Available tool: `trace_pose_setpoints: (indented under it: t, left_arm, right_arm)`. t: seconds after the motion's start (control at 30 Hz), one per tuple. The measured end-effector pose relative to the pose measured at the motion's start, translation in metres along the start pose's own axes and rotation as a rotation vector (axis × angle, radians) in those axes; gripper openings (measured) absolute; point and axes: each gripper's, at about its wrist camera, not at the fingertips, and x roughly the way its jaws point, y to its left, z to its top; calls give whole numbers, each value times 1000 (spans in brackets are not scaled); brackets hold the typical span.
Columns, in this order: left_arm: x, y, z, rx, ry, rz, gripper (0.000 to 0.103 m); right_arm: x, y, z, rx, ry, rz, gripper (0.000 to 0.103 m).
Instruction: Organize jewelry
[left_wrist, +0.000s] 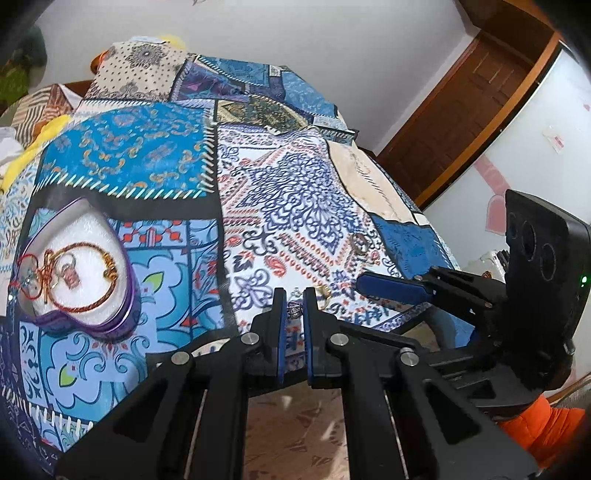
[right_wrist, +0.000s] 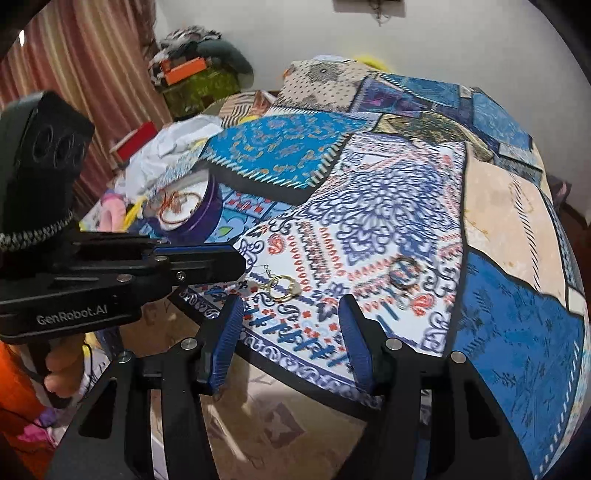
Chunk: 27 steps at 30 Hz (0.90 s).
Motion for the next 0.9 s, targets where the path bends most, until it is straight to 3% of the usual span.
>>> trace_pose_setpoints:
  t: [0.07,0.27,0.4,0.9]
  left_arm:
    - [-1,4,-1,-8,1,1,7]
    - [-3,9,-3,-18,3,-5,6]
    - [-1,7,-3,-18,7,-14,6]
    - [-13,-19,14,12,-31,-113,6]
  right_arm:
    - [5,3,2,-24,4,-15,45]
    - [19,13,6,-97,14,-63,18]
    - [19,17,4,-114,2,-82,18]
    - [5,23,-1,-70,-19,29,18]
